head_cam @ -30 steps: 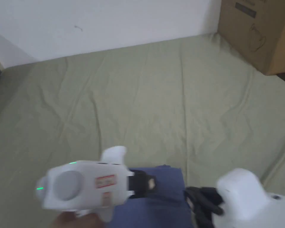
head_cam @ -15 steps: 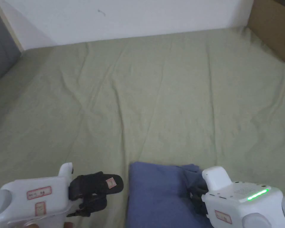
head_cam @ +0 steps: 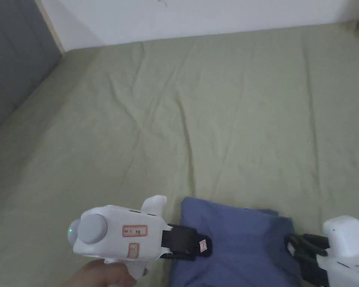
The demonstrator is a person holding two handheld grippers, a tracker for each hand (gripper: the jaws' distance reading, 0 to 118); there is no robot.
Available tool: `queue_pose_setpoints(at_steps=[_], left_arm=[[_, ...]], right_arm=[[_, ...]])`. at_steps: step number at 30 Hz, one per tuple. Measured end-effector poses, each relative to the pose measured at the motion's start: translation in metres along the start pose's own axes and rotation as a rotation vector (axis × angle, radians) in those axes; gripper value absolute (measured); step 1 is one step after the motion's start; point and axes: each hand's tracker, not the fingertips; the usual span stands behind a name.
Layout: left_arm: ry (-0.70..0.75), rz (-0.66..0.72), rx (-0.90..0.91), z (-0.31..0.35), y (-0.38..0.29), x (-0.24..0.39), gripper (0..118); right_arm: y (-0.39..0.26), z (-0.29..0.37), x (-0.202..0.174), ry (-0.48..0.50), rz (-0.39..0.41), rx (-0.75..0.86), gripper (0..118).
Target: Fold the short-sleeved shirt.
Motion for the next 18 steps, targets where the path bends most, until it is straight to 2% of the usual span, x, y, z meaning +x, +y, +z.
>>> queue_pose_setpoints(at_steps=[3,9,11,13,18], left_arm=[[0.148,0.022,0.000,0.058,0.009,-0.034,22],[0.705,-0.042,-0.113,0.165,0.037,-0.123,22],[0.903,-0.058,-0.175,0.188,0.047,-0.153,22],[1.044,0.006,-0.213,0.213,0.052,-0.185,22],[1.373,-0.003,-0.294,0.254,0.057,-0.239,22]], right_arm=[[0.000,0.007,-0.004,0.021,0.010,0.019,0],[-0.001,0.001,-0.018,0.041,0.036,-0.012,0],[0.001,-0.003,-0.018,0.044,0.044,-0.021,0],[0.001,-0.006,-0.021,0.046,0.053,-0.030,0],[0.001,-0.013,-0.026,0.032,0.069,-0.056,0]])
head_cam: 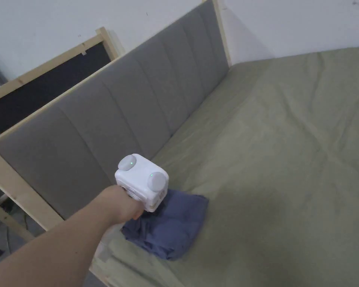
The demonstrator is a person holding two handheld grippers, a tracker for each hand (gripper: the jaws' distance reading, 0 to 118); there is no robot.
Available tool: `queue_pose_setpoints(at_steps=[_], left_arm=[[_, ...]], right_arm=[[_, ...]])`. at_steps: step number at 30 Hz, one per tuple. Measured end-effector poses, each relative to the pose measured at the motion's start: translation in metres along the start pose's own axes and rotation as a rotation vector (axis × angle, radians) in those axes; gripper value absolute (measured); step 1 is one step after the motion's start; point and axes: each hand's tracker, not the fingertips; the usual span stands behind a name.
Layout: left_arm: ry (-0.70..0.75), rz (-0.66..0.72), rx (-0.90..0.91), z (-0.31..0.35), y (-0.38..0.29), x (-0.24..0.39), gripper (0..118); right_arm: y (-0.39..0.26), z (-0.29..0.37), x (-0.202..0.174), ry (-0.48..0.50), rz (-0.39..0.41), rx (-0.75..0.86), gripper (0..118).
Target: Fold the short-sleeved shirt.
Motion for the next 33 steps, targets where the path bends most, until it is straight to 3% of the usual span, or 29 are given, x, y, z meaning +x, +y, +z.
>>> queue_pose_setpoints(at_steps=[4,6,8,12,13,15,16,17,19,22,24,27,33], left_arm=[[0.066,0.079,0.003,-0.014,-0.011,-0.022,24],[0.048,0.108,0.034,-0.012,-0.022,-0.025,57],[0.128,0.152,0.107,-0.001,-0.034,-0.024,103],[-0.048,0.243,0.279,0.058,-0.065,-0.009,104],[-0.076,0.259,0.288,0.072,-0.072,0.000,99],[-0.186,0.281,0.378,0.119,-0.093,0.027,52],[-0.222,0.284,0.452,0.140,-0.102,0.040,52],[-0.240,0.289,0.499,0.163,-0.112,0.055,40],[-0.263,0.347,0.606,0.212,-0.135,0.082,3],[-0.439,0.493,0.803,0.286,-0.180,0.120,0],[-0.311,0.546,1.014,0.344,-0.217,0.159,0],[-0.389,0.626,1.239,0.408,-0.256,0.194,0],[-0.383,0.556,1.396,0.476,-0.278,0.251,0]], right_arm=[[0.002,-0.004,0.000,-0.018,0.016,-0.014,0],[0.006,-0.005,-0.002,-0.018,0.015,-0.009,0],[0.011,-0.005,-0.005,-0.007,0.012,0.008,0],[0.018,0.010,-0.016,-0.018,0.072,0.081,0],[0.019,0.016,-0.017,-0.002,0.078,0.089,0],[0.021,0.033,-0.021,0.004,0.103,0.123,0],[0.022,0.044,-0.023,0.001,0.112,0.141,0],[0.023,0.057,-0.024,-0.003,0.118,0.173,0],[0.022,0.085,-0.025,-0.004,0.126,0.230,0],[0.014,0.133,-0.021,-0.040,0.121,0.302,0],[0.007,0.164,-0.014,-0.091,0.135,0.324,0],[0.000,0.211,-0.007,-0.199,0.173,0.406,0],[0.002,0.286,0.001,-0.361,0.119,0.588,0]])
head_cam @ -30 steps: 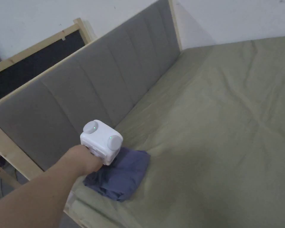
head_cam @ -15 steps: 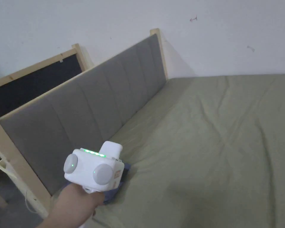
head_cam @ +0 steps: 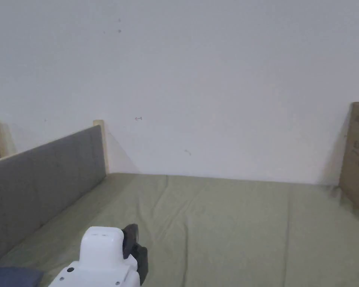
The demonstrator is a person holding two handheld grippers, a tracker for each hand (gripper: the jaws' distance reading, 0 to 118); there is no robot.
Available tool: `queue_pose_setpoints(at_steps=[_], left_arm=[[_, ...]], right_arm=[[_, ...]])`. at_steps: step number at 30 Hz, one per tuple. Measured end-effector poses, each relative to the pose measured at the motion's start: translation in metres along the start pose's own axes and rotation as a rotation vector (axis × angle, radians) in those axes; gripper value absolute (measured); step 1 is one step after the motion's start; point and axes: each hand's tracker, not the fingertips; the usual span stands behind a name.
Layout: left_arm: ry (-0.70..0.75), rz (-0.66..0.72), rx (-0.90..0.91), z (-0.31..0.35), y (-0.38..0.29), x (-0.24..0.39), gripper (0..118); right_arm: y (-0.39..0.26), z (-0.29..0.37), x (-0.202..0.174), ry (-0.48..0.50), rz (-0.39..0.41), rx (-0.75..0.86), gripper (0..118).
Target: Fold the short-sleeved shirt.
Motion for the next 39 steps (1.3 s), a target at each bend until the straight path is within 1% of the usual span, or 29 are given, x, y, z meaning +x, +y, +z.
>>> queue_pose_setpoints(at_steps=[3,9,16,18,23,24,25,26,27,28,29,30,31,32,33,36,39], left_arm=[[-0.016,-0.034,-0.002,0.001,-0.007,0.020,0],[-0.049,-0.030,-0.024,0.001,-0.025,0.036,0],[-0.055,-0.030,-0.024,-0.004,-0.040,0.045,0],[-0.046,-0.045,-0.030,-0.007,-0.044,0.048,0],[-0.039,-0.029,-0.039,-0.010,-0.052,0.048,1],[-0.036,-0.026,-0.026,-0.010,-0.053,0.047,6],[-0.034,-0.027,-0.019,-0.010,-0.054,0.047,16],[-0.036,-0.031,-0.017,-0.011,-0.055,0.047,40],[-0.043,-0.033,-0.013,-0.013,-0.056,0.045,69],[-0.046,-0.035,-0.017,-0.015,-0.057,0.045,97],[-0.042,-0.039,-0.027,-0.018,-0.058,0.046,114],[-0.035,-0.043,-0.030,-0.017,-0.059,0.047,115],[-0.031,-0.046,-0.014,-0.016,-0.061,0.046,115],[-0.028,-0.050,-0.002,-0.016,-0.063,0.046,115],[-0.029,-0.056,0.003,-0.017,-0.064,0.046,115],[-0.022,-0.079,0.033,-0.017,-0.070,0.048,115],[-0.016,-0.076,0.052,-0.017,-0.080,0.049,115]], right_arm=[[0.006,0.014,0.011,-0.074,-0.014,0.083,0],[0.000,0.020,0.015,-0.151,0.016,0.107,0],[-0.011,0.012,0.017,-0.167,0.034,0.094,0],[-0.014,0.009,0.017,-0.168,0.033,0.092,0],[-0.022,0.002,0.016,-0.166,0.028,0.081,0],[-0.024,0.001,0.015,-0.168,0.026,0.087,0],[-0.025,-0.001,0.015,-0.173,0.025,0.092,0],[-0.026,-0.002,0.015,-0.179,0.022,0.091,7],[-0.026,-0.004,0.016,-0.184,0.017,0.087,22],[-0.027,-0.006,0.017,-0.186,0.007,0.079,41],[-0.027,-0.008,0.018,-0.186,-0.004,0.074,78],[-0.028,-0.010,0.018,-0.190,-0.013,0.066,103],[-0.028,-0.011,0.018,-0.196,-0.018,0.061,117],[-0.029,-0.012,0.018,-0.201,-0.018,0.063,118],[-0.031,-0.009,0.018,-0.226,-0.019,0.097,118],[-0.036,-0.012,0.016,-0.258,-0.006,0.080,118],[-0.041,-0.015,0.019,-0.250,-0.022,0.084,118]])
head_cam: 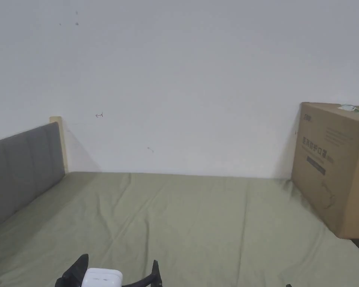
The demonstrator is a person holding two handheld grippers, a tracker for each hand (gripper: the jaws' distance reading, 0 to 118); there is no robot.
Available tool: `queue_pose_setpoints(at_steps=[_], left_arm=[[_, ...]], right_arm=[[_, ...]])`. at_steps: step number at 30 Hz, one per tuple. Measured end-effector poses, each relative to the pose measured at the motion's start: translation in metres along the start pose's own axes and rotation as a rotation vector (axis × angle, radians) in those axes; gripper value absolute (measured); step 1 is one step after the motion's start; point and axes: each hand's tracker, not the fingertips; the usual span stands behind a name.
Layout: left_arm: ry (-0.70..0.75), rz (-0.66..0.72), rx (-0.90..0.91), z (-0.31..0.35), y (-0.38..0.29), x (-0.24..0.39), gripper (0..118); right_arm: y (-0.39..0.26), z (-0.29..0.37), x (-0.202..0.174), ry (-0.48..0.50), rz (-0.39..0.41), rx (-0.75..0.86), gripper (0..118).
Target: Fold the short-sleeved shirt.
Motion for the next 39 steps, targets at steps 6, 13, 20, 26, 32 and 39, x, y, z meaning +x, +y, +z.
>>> queue_pose_setpoints(at_steps=[6,13,20,26,32,39], left_arm=[[0.023,0.001,-0.008,-0.004,-0.030,0.001,115],[0.028,0.043,-0.062,-0.006,-0.042,-0.002,116],[0.044,0.100,-0.104,-0.009,-0.044,-0.013,116],[0.034,0.106,-0.130,-0.015,-0.045,-0.012,116],[0.040,0.106,-0.129,-0.015,-0.045,-0.011,116],[0.040,0.094,-0.138,-0.018,-0.044,-0.008,116]], right_arm=[[-0.023,-0.003,-0.009,-0.018,0.078,-0.006,118],[-0.020,-0.005,-0.010,0.069,0.032,-0.016,118],[-0.019,-0.014,-0.015,0.071,0.024,-0.050,118],[-0.018,-0.011,-0.013,0.060,0.003,-0.051,118],[-0.018,-0.012,-0.011,0.015,-0.002,-0.045,118],[-0.017,-0.006,-0.013,-0.009,0.013,-0.001,118]])
